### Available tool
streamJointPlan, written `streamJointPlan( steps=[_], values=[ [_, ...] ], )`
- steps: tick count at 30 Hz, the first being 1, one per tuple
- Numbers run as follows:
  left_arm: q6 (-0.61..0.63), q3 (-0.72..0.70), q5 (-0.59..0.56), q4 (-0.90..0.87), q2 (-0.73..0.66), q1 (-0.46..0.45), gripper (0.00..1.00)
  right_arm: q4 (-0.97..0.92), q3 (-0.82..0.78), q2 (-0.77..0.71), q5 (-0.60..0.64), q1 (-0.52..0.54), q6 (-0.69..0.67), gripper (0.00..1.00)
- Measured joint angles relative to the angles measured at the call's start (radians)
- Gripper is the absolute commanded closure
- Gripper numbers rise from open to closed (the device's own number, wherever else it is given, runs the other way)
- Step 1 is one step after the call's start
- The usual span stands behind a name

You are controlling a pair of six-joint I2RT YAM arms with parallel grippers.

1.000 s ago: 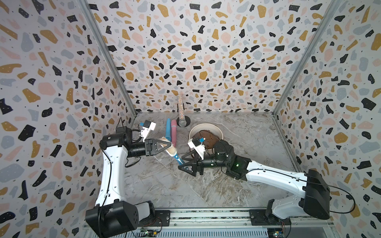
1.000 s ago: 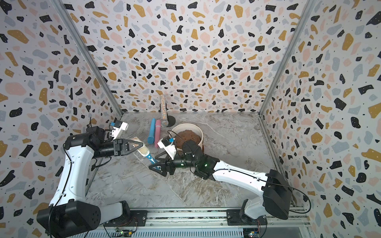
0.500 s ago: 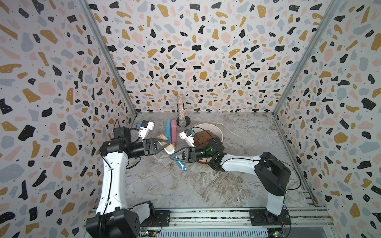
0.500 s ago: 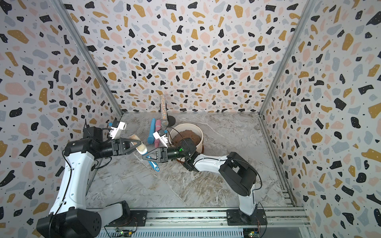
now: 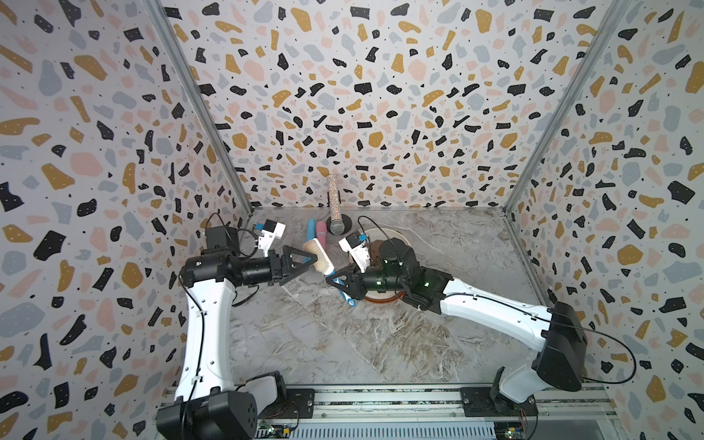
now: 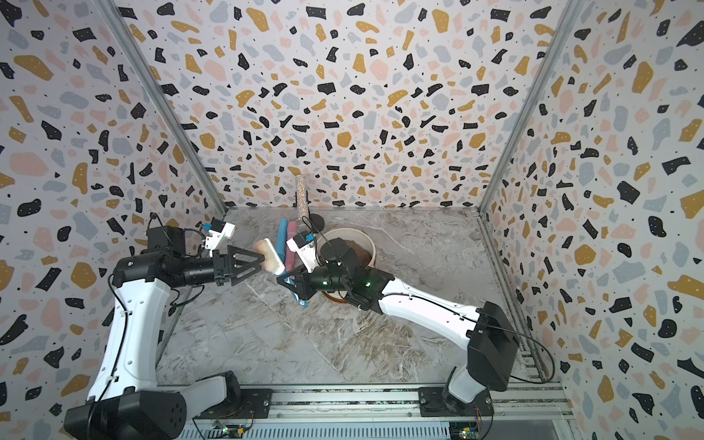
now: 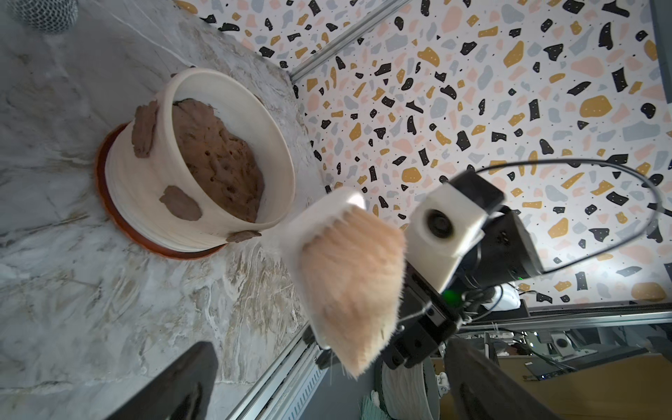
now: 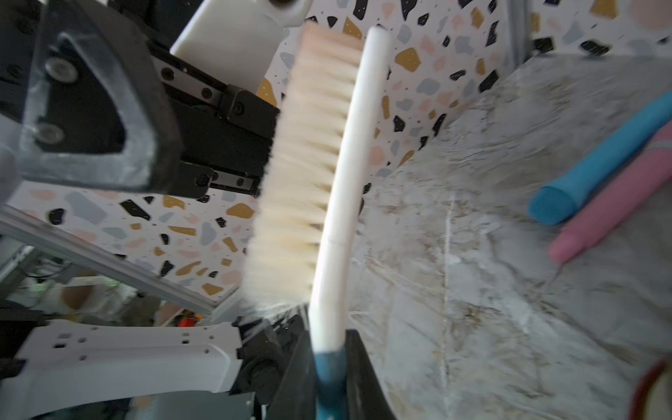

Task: Scrub the dried mud off the ceramic pot
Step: Pick up the brush from the center of the board.

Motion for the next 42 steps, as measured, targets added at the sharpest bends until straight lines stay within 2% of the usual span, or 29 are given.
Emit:
streamJointPlan(
  steps=[4,9,15,19,23,28,32,37,38,40,42],
  values=[
    [-0.046,0.003,-0.012,0.023,0.016,-0.008,0.04,-0.112,0.006,-0.021,0.176,0.054,-0.113,1.0],
    [-0.093,0.003,-0.016,0.066,0.019,-0.032,0.08,-0.213,0.015,-0.011,0.334,0.095,-0.196,1.0],
    [-0.135,0.003,-0.047,0.101,0.044,-0.082,0.16,-0.319,0.131,0.056,0.494,0.14,-0.268,1.0],
    [-0.145,-0.001,-0.081,0.106,0.048,-0.093,0.23,-0.333,0.155,0.063,0.543,0.164,-0.298,1.0],
    [-0.166,-0.023,-0.093,0.132,0.047,-0.098,0.36,-0.33,0.158,0.063,0.56,0.177,-0.32,1.0],
    [-0.193,-0.053,-0.051,0.172,0.047,-0.1,0.54,-0.319,0.199,0.096,0.587,0.188,-0.344,1.0],
    [-0.202,-0.058,-0.032,0.193,0.044,-0.1,0.59,-0.319,0.225,0.122,0.629,0.199,-0.368,1.0],
    [-0.201,-0.072,-0.023,0.22,0.035,-0.1,0.73,-0.336,0.238,0.126,0.699,0.221,-0.404,1.0],
    [-0.2,-0.074,-0.022,0.224,0.033,-0.1,0.75,-0.338,0.238,0.126,0.705,0.224,-0.408,0.94],
    [-0.201,-0.076,-0.019,0.23,0.031,-0.1,0.76,-0.339,0.238,0.126,0.711,0.227,-0.41,0.68],
    [-0.207,-0.078,-0.005,0.231,0.031,-0.1,0.77,-0.341,0.238,0.125,0.696,0.229,-0.423,0.54]
  ],
)
